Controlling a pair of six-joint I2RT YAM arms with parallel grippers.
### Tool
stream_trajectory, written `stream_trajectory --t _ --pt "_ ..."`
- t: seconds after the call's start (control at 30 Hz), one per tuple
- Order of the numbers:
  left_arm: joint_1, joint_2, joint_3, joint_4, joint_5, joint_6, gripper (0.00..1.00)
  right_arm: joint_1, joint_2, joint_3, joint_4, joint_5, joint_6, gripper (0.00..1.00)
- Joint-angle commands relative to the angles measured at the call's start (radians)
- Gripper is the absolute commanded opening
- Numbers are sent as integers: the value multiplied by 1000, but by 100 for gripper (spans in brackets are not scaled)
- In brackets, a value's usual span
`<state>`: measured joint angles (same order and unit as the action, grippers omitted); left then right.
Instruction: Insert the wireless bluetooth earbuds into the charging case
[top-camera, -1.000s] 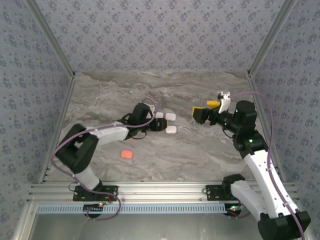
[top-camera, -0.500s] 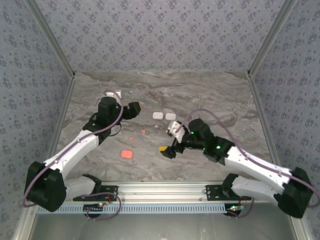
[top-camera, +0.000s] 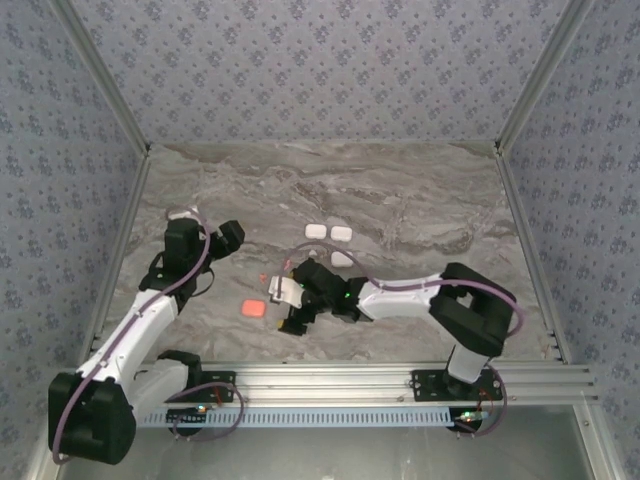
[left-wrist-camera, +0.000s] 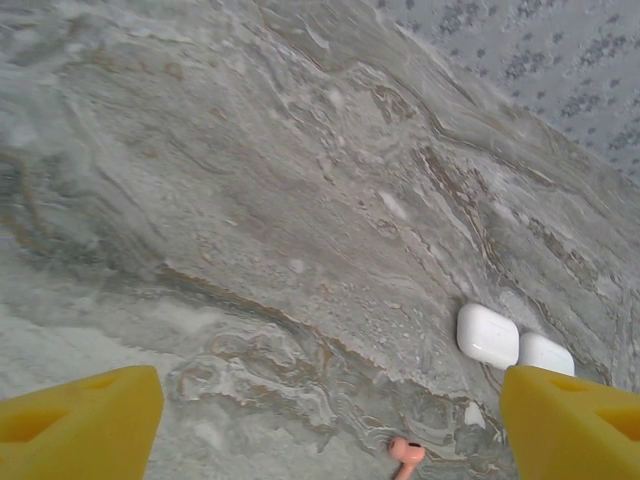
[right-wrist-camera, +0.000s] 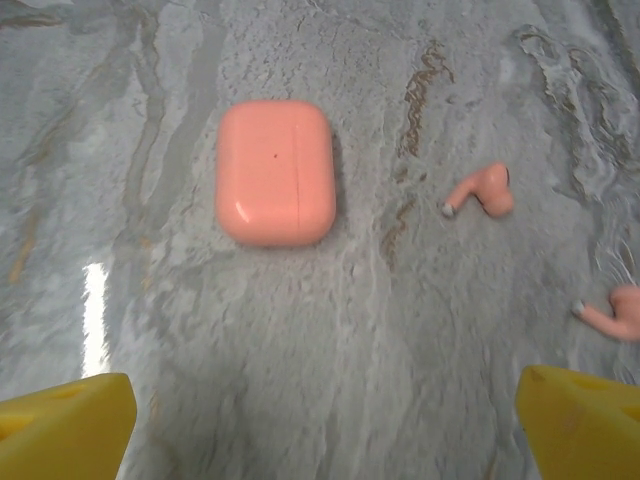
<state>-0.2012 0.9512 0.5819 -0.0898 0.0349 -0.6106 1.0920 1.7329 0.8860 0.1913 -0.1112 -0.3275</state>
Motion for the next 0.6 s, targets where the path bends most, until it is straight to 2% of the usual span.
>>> stream_trajectory --t 0.0,0.2,0.57 --pt "31 -47 -14 -56 -13 15 89 9 77 72 61 -20 -41 100" --pt "63 -87 -30 -77 -7 11 91 18 194 181 42 -82 -57 95" --pt "74 -82 -30 -71 -6 4 92 46 322 284 -22 -142 -23 70"
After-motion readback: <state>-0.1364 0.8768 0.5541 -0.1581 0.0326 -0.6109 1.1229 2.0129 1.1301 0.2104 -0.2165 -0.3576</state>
